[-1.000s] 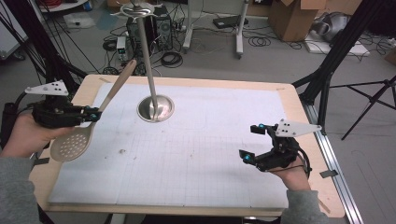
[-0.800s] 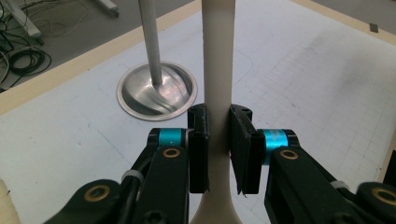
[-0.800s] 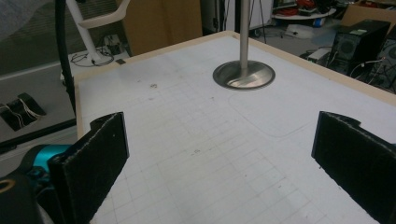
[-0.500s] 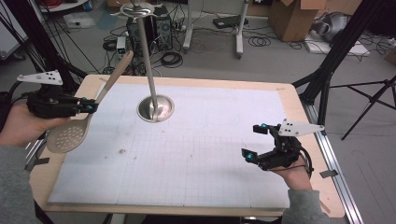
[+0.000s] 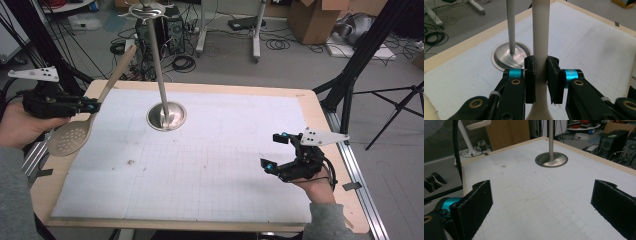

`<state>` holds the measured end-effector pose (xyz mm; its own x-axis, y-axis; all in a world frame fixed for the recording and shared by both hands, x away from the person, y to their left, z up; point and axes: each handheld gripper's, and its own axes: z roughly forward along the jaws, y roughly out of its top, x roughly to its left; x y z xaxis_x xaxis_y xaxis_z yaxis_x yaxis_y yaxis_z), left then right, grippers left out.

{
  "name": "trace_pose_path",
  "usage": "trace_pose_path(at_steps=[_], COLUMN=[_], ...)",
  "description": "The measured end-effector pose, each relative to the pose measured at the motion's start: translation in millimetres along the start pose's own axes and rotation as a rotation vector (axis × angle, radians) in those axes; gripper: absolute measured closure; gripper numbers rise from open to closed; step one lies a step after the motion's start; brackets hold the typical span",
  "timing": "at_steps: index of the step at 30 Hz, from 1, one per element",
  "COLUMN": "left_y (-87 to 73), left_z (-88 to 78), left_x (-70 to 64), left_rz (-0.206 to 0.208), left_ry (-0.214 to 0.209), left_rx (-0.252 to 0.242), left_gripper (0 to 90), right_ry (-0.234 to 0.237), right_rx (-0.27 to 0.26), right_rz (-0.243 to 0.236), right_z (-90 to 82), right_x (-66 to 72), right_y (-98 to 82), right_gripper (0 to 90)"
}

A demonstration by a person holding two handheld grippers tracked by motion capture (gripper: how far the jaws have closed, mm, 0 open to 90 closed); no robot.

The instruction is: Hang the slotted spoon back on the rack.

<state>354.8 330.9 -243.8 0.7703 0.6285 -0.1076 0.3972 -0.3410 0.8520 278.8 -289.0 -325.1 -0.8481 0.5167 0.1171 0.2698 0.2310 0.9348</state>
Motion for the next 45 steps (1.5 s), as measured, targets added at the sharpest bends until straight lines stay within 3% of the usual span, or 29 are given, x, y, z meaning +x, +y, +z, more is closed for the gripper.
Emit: trace_pose_path(at_steps=[5, 10, 22, 35, 40, 45], left_y=[6.2, 7.6, 20.5, 30.8, 30.8, 33.1], left_z=[-6.5, -11.8, -26.1, -27.3, -26.4, -18.9], left_x=[5.2, 12.5, 23.6, 30.3, 34.5, 36.1], left_rz=[0.002, 0.026, 0.017, -0.002, -0.023, -0.019], left_ry=[-0.001, -0.045, -0.019, 0.008, 0.002, -0.008], left_rx=[-0.01, -0.037, -0.064, -0.081, -0.101, -0.102], left_gripper=[77.9, 77.8, 77.8, 77.8, 77.8, 77.8], right_ry=[-0.002, -0.002, -0.003, -0.012, -0.01, -0.016], right_rx=[-0.006, -0.008, -0.013, -0.017, -0.021, -0.032], right_rz=[0.007, 0.014, 0.016, 0.022, 0.023, 0.021], right_z=[-1.4, -2.8, -4.3, -7.2, -8.0, -11.3], right_x=[-1.2, -2.4, -4.1, -6.4, -6.1, -5.9], right_y=[-0.5, -1.3, -1.6, -2.9, -2.8, -1.8], right_gripper=[2.5, 2.5, 2.5, 2.5, 2.5, 2.5])
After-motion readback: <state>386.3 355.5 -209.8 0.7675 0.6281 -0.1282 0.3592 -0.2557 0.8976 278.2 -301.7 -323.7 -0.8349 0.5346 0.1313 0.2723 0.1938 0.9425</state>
